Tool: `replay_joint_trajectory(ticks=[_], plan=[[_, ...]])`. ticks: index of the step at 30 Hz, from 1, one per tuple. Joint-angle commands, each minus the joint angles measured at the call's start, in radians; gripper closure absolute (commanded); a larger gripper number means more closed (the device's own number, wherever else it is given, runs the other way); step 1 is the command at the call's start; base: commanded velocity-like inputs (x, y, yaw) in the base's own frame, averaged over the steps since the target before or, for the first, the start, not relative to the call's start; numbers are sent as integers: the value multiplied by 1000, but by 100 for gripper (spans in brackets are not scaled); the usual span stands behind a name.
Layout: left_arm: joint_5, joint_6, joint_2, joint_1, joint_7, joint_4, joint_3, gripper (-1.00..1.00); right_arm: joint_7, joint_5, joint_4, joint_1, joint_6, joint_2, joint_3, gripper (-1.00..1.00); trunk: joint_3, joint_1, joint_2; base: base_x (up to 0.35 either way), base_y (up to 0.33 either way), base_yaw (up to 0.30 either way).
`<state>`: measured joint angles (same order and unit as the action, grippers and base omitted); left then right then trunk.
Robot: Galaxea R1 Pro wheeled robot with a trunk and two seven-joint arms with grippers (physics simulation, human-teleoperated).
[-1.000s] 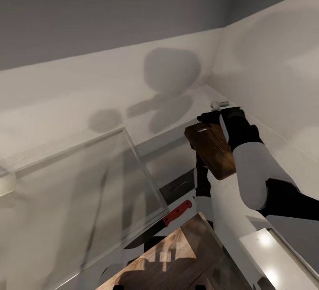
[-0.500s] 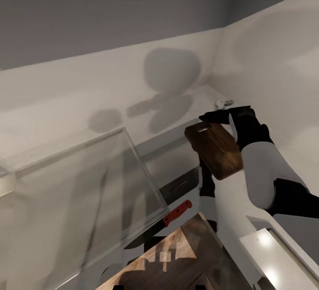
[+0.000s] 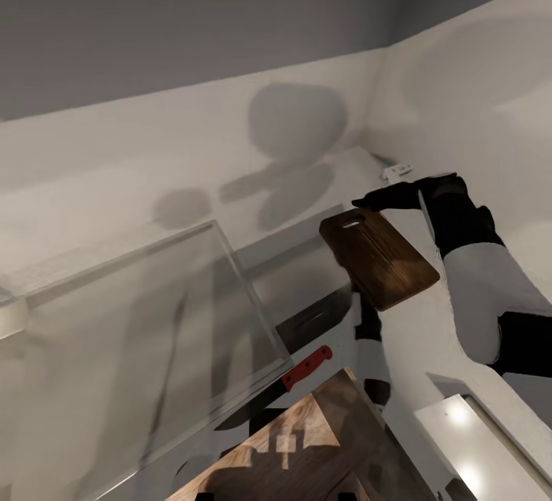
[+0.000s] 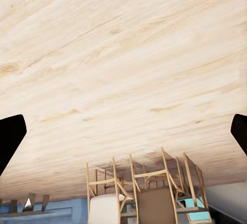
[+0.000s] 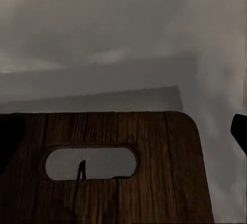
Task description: In the kitchen, take the Vidalia onion out of the sink, dice it on the chopping board with the paring knife, put the diced onion into the bowl on the countertop, then place both the paring knife and the chopping board into the sink.
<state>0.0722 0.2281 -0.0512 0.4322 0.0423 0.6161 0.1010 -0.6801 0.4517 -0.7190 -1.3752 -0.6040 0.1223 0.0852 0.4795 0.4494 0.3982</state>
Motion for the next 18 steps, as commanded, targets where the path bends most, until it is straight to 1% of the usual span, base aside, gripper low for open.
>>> replay_joint_trajectory(ticks=[1,2,3,5,7,11,14,18], plan=[[8,7,1,1,5,4,3,-100,-15,11,0,-1,-2,5,0,-100,1,1,2,0,0,0],[8,7,1,1,4,4,3,-100,-18,12,3,-1,-2,13,-3,-100,1,1,2,0,0,0],[8,7,1,1,4,4,3,-100,-19,12,7,-1,-1,27,-4,-100,1,1,2,0,0,0],[8,7,1,0,5,4,3,-100,-21,11,10,-1,-1,40,-5,-100,1,1,2,0,0,0],[8,7,1,0,4,4,4,-100,-22,9,19,-1,-1,59,-6,-100,1,1,2,0,0,0],[8,7,1,0,5,3,3,-100,-21,10,31,-1,0,72,-5,-100,1,1,2,0,0,0],[8,7,1,1,5,4,3,-100,-20,10,34,-1,0,86,-4,-100,1,1,2,0,0,0],[8,7,1,1,5,4,3,-100,-18,10,36,-1,0,92,-5,-100,1,1,2,0,0,0]])
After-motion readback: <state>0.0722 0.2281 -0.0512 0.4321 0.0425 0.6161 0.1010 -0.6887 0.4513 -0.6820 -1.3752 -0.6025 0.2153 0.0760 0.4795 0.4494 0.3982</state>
